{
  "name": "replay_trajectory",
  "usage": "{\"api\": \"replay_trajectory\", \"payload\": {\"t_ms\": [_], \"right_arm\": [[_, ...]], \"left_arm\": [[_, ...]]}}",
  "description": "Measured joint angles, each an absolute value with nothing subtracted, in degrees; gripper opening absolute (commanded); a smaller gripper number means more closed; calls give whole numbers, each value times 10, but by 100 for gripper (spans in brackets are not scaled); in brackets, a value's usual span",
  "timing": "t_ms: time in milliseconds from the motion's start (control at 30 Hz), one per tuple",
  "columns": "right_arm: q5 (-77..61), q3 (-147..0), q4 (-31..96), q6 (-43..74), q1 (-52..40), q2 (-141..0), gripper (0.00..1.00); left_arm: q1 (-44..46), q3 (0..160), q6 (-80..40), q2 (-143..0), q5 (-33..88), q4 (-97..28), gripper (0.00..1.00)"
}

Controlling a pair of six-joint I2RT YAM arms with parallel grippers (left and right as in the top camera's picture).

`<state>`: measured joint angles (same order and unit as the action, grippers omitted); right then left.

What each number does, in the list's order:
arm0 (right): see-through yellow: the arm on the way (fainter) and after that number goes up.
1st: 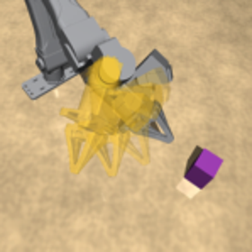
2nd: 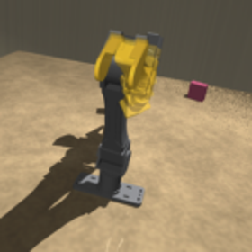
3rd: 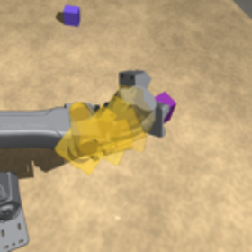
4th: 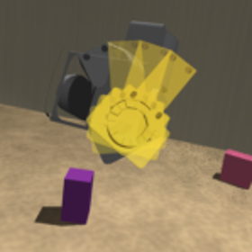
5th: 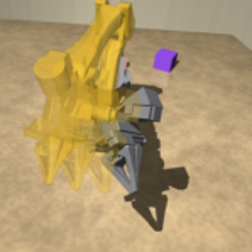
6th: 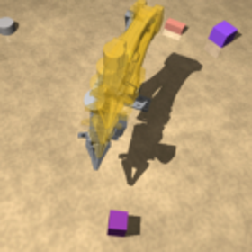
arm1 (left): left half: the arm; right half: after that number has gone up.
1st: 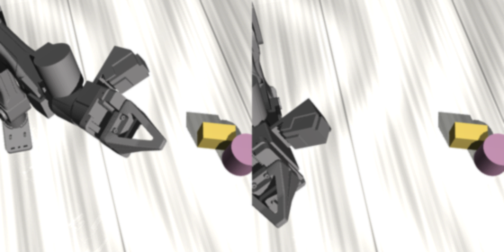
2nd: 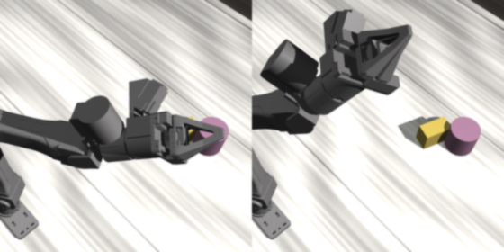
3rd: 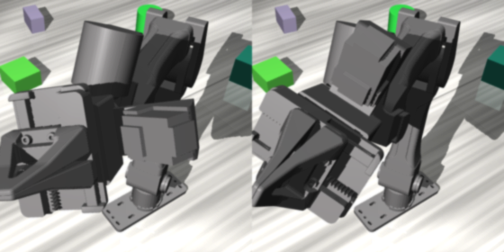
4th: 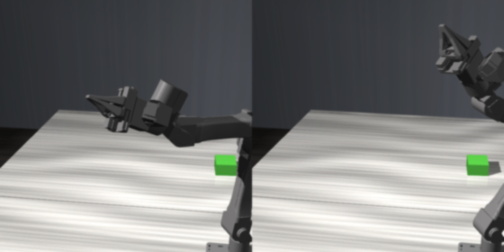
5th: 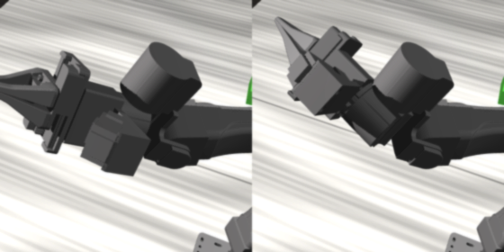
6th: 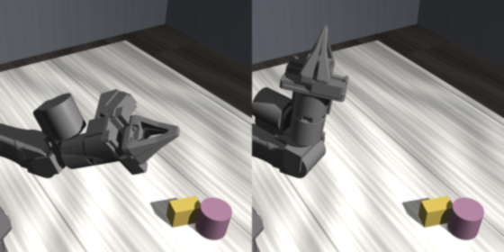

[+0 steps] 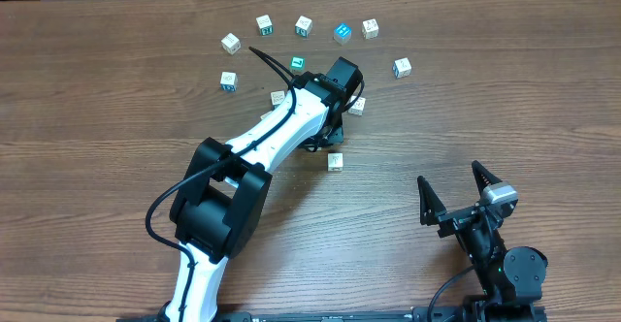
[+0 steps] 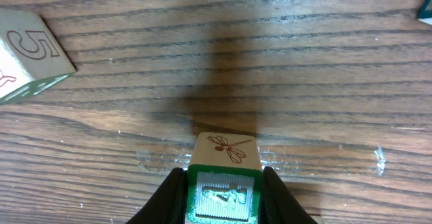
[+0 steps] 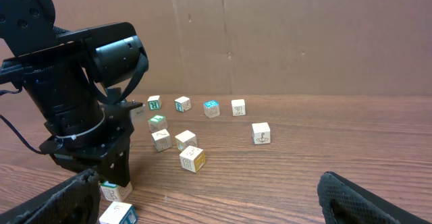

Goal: Form a circle
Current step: 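Lower the 4 block onto the table and hold it in place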

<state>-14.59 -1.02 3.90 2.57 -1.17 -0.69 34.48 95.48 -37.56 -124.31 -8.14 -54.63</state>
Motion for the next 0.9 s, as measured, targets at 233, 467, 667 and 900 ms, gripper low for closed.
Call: {"api": "replay_trajectory", "payload": {"t_ms": [233,467,667,900], "right_arm": [[-146,-10,39,25,-12,-7,100],[-146,-10,39,26,-12,-7,100],[-146,-10,39,26,-12,-7,100],[-146,-10,39,25,-12,-7,100]], "left_arm": [[345,955,-376,-1243,-75,-546,20],[345,955,-376,-1243,-70,-547,20],[344,955,-376,-1242,-58,-547,22],[344,955,-372,-1243,-33,-548,52]]}}
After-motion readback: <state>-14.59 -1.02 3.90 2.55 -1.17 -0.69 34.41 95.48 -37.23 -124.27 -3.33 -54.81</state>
